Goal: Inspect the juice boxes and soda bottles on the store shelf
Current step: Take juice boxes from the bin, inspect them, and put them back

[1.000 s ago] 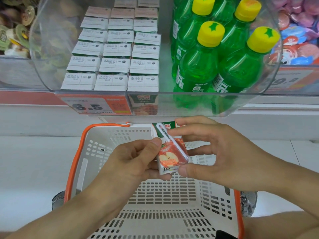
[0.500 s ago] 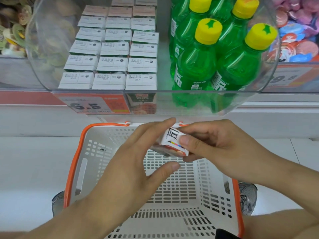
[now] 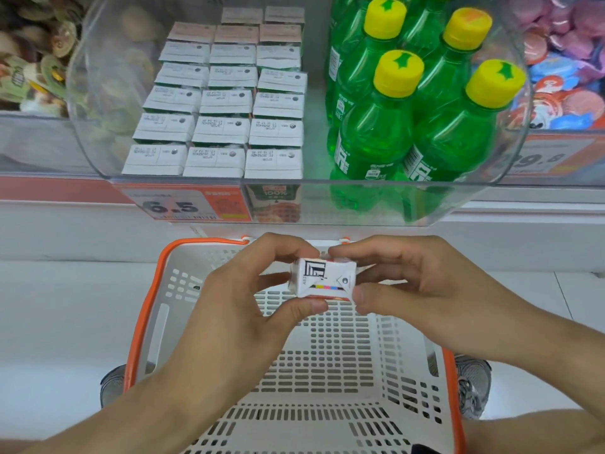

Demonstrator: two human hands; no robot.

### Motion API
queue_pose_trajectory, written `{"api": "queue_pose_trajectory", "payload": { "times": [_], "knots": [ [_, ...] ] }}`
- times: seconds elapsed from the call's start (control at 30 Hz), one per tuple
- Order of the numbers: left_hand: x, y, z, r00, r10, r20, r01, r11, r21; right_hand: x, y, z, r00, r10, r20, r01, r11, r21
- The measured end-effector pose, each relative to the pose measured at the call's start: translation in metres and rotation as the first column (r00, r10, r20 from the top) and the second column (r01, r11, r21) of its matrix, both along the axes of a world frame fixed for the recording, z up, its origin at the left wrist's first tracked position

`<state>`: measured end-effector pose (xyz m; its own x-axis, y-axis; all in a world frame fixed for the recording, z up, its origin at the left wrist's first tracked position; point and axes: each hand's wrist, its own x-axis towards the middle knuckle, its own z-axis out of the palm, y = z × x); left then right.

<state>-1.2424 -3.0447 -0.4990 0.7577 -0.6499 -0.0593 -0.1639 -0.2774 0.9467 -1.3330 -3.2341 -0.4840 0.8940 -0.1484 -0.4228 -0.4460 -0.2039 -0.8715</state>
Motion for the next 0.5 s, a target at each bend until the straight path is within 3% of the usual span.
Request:
{"api": "queue_pose_trajectory", "payload": {
  "times": [0.5],
  "knots": [
    [-0.0017, 0.0015, -0.0064, 0.990, 0.062, -0.125, -0.079, 0.987, -0.139, -0.0035, 0.0080, 0.0025, 0.992, -0.020, 0.124, 0.033, 0.995, -0.098]
  ]
}}
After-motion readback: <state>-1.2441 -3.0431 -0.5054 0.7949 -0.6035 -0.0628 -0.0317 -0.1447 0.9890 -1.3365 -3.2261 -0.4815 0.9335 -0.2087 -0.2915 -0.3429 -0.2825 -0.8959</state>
